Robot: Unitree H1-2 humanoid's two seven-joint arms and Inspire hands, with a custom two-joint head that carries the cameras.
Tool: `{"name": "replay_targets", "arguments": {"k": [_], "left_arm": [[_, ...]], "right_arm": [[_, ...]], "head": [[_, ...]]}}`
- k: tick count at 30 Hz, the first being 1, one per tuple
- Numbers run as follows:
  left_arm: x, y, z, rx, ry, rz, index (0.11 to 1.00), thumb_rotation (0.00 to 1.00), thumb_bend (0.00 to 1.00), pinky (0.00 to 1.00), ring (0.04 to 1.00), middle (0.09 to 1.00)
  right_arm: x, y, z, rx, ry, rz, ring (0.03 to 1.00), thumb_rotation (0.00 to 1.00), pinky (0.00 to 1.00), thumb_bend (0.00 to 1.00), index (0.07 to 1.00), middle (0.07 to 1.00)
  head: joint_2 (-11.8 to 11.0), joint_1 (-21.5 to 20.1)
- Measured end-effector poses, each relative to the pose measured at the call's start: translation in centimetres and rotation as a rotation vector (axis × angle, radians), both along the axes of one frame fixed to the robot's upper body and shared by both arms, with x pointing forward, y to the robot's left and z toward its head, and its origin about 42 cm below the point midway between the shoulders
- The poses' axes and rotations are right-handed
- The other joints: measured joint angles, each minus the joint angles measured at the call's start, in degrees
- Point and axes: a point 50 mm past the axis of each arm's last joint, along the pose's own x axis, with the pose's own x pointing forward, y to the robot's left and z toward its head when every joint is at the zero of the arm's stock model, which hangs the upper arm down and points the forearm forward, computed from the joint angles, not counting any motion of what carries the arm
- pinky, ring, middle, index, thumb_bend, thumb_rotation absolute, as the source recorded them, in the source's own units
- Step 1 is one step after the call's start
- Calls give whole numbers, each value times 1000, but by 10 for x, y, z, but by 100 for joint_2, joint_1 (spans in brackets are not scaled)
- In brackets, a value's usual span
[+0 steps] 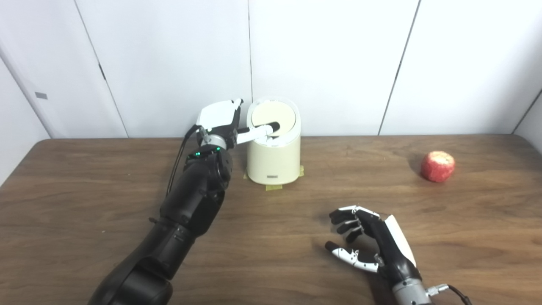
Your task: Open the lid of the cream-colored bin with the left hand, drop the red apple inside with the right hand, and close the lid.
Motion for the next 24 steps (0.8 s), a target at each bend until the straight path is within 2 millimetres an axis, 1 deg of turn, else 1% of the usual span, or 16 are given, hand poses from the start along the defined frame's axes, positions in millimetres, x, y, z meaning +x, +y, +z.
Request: {"name": "replay_targets", "arguments": {"k": [5, 9, 11, 14, 16, 19, 20, 21, 22, 23, 24], "left_arm": [[-1, -2, 1, 20, -11, -5, 1000, 977, 688, 1000, 1000, 1000], [-1, -2, 2, 24, -14, -7, 1000, 983, 701, 1000, 1000, 1000], [-1, -2, 2, 24, -15, -7, 1000, 968, 711, 1000, 1000, 1000], [-1, -3, 2, 26, -15, -7, 1000, 913, 725, 1000, 1000, 1000], [-2, -3, 1, 38, -19, -10, 1000, 801, 767, 1000, 1000, 1000], [-3, -4, 1, 79, -47, -19, 1000, 623, 874, 1000, 1000, 1000], [-3, -4, 2, 91, -71, -20, 1000, 593, 894, 1000, 1000, 1000], [-3, -4, 3, 101, -89, -21, 1000, 501, 955, 1000, 1000, 1000], [-3, -4, 6, 114, -115, -24, 1000, 440, 978, 1000, 1000, 1000], [-3, -5, 9, 123, -136, -29, 1000, 409, 990, 1000, 1000, 1000], [-3, -6, 13, 132, -156, -37, 1000, 320, 997, 1000, 1000, 1000]], "right_arm": [[0, 0, 0, -5, 0, -1, 567, 0, 454, 341, 616, 625], [0, 1, 0, -4, 0, 0, 569, 0, 458, 341, 610, 626], [0, 1, 0, -4, 0, 0, 569, 0, 458, 341, 608, 627], [0, 1, 0, -4, 0, 0, 571, 0, 460, 338, 607, 627], [0, 1, 0, -6, -1, 0, 570, 0, 457, 337, 611, 629], [0, 1, 1, -20, -4, 3, 573, 0, 458, 337, 615, 633], [0, 1, 1, -23, -5, 4, 574, 0, 458, 338, 615, 633], [0, 1, 1, -24, -5, 4, 569, 0, 455, 339, 615, 630], [0, 1, 1, -24, -5, 4, 568, 0, 454, 339, 614, 629], [0, 1, 1, -24, -5, 4, 567, 0, 454, 340, 613, 628], [0, 1, 1, -25, -5, 5, 565, 0, 453, 339, 613, 624]], "head": [[0, -9], [9, -9], [9, -17], [9, -18], [35, -18], [44, -9], [53, -9], [53, -9], [44, 0], [35, -9], [26, -26]]}}
